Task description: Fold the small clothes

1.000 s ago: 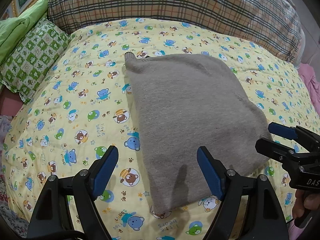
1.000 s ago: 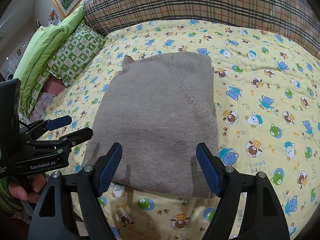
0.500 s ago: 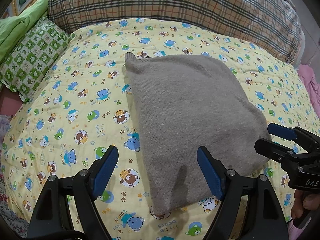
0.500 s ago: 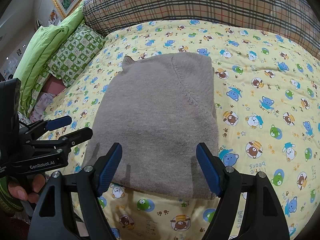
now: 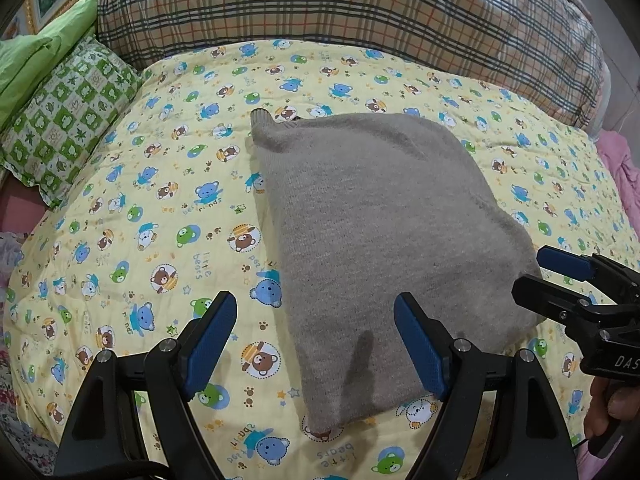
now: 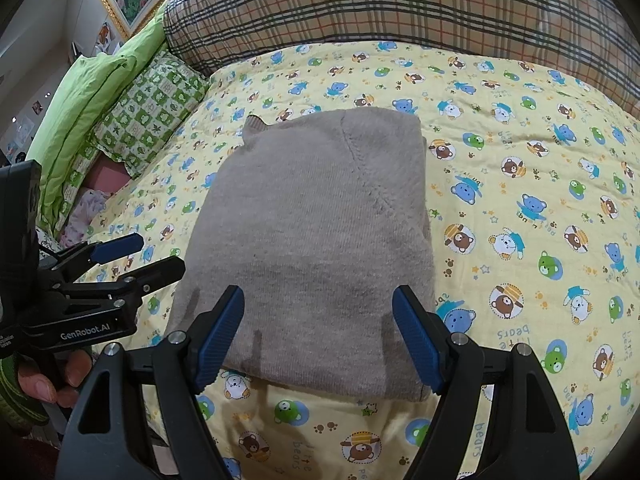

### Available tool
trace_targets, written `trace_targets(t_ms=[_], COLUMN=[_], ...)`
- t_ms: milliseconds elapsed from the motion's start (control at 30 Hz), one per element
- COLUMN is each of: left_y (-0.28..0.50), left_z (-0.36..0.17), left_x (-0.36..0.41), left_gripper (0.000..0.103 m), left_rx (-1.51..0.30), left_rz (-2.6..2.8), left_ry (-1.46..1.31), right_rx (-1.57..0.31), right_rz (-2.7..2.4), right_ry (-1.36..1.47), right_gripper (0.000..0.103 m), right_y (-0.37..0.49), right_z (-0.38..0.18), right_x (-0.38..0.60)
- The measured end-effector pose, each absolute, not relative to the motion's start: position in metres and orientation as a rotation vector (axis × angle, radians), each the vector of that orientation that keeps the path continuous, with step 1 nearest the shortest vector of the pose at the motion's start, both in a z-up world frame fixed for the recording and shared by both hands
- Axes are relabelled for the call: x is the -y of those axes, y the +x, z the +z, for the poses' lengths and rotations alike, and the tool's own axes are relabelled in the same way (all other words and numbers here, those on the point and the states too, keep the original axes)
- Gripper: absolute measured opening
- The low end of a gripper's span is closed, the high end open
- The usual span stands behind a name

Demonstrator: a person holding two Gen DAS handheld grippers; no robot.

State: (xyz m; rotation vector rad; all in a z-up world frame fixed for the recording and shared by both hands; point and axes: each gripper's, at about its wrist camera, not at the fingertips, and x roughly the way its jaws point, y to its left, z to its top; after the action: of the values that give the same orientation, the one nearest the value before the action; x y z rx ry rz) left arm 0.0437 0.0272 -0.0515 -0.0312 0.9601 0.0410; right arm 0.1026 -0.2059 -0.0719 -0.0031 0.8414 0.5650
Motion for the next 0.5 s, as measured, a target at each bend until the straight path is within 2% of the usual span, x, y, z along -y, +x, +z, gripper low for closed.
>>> trace_targets(t_ms=[500], left_y=[0.0477], left_z=[-0.0491], left_x=[-0.0251], left_gripper=[0.081], left_rx=[-0.951], left_rz=[0.038], left_ry=[-0.030], right_rx=[-0.830], right_rz=[0.536], right_ry=[0.032], right_gripper=[0.077], right_y=[0.1017], right_z=[-0.0692], right_x=[0.2070])
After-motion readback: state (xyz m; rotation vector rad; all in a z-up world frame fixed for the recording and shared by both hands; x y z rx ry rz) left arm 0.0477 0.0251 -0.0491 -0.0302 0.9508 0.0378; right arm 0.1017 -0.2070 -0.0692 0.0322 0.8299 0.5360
